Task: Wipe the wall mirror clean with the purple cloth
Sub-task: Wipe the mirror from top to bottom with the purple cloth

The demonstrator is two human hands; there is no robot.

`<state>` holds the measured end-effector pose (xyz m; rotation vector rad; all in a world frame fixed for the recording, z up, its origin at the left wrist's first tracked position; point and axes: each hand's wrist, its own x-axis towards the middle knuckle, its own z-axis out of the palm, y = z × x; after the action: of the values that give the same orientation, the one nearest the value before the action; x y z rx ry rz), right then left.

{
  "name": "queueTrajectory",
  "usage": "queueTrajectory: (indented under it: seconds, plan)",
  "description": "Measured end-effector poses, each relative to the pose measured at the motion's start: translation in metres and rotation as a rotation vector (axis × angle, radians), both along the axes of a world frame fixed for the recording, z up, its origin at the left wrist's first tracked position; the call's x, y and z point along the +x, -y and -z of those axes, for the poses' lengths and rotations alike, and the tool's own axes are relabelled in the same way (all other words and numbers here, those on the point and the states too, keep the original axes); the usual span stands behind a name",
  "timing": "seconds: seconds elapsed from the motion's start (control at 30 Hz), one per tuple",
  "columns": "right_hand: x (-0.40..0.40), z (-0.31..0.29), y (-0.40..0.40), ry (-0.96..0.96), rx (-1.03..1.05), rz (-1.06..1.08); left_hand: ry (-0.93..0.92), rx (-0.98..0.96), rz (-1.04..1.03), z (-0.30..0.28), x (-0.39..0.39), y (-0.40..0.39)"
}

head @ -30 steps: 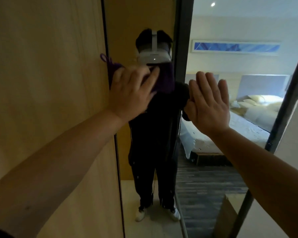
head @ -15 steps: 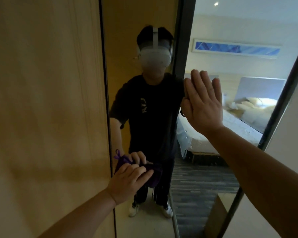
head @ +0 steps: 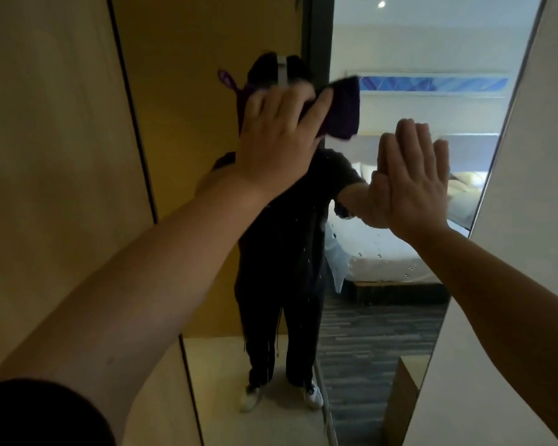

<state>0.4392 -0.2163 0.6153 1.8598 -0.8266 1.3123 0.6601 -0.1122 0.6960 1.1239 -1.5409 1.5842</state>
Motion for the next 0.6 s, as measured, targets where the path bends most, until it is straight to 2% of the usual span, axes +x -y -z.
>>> queueTrajectory:
  seconds: [0.17,0.33,0.43,0.6]
  plan:
    - [0.003,0.004,0.016,0.002,-0.108,-0.037,0.112,0.078,0.062,0.144,0.007,-0.002]
    - [0.002,0.005,0.018,0.024,-0.118,-0.062,0.235,0.320,0.033,0.290,0.026,-0.029]
    - [0.002,0.005,0.015,0.013,-0.074,-0.046,0.169,0.401,0.021,0.318,0.029,-0.037]
    - [-0.002,0.000,0.007,-0.022,-0.018,-0.071,0.125,0.477,0.097,0.293,0.019,-0.045]
